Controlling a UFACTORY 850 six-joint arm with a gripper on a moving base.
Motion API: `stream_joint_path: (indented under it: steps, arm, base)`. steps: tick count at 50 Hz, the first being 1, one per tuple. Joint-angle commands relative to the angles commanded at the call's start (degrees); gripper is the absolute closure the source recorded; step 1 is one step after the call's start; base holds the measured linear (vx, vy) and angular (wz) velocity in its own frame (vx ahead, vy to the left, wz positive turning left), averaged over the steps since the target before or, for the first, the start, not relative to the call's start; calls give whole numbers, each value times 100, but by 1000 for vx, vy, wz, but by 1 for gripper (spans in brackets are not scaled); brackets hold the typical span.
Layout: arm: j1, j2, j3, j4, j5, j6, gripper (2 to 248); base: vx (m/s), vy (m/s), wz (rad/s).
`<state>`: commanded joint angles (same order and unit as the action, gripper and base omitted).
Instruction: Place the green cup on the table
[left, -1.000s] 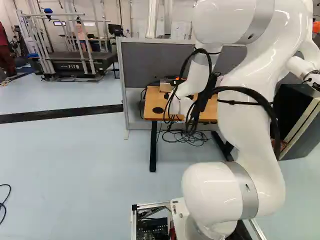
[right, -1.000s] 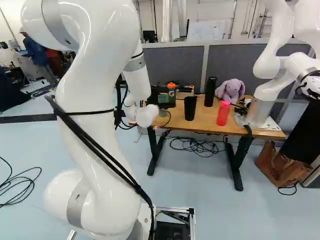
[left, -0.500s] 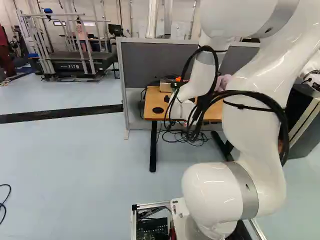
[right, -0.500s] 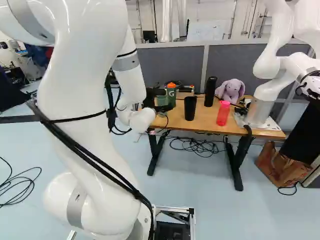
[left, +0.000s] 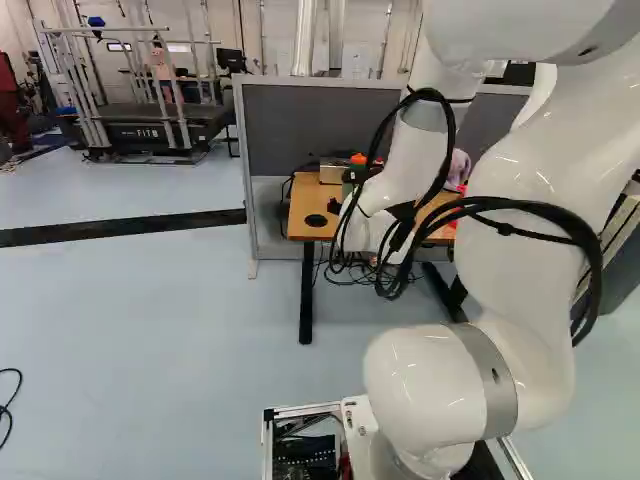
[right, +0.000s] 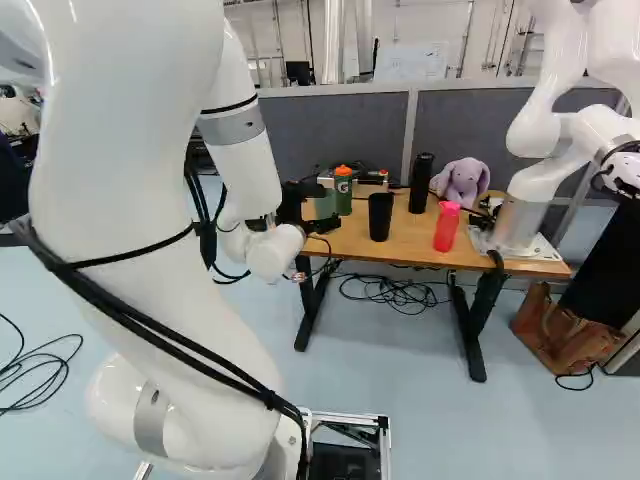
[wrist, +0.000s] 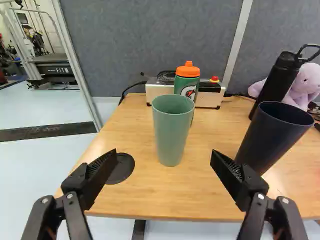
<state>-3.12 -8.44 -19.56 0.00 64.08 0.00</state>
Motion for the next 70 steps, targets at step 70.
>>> stream_joint_path:
  steps: [70]
  arm:
    - [182, 1420, 884, 0, -775, 0, 3]
  base:
    - [0, 0, 0]
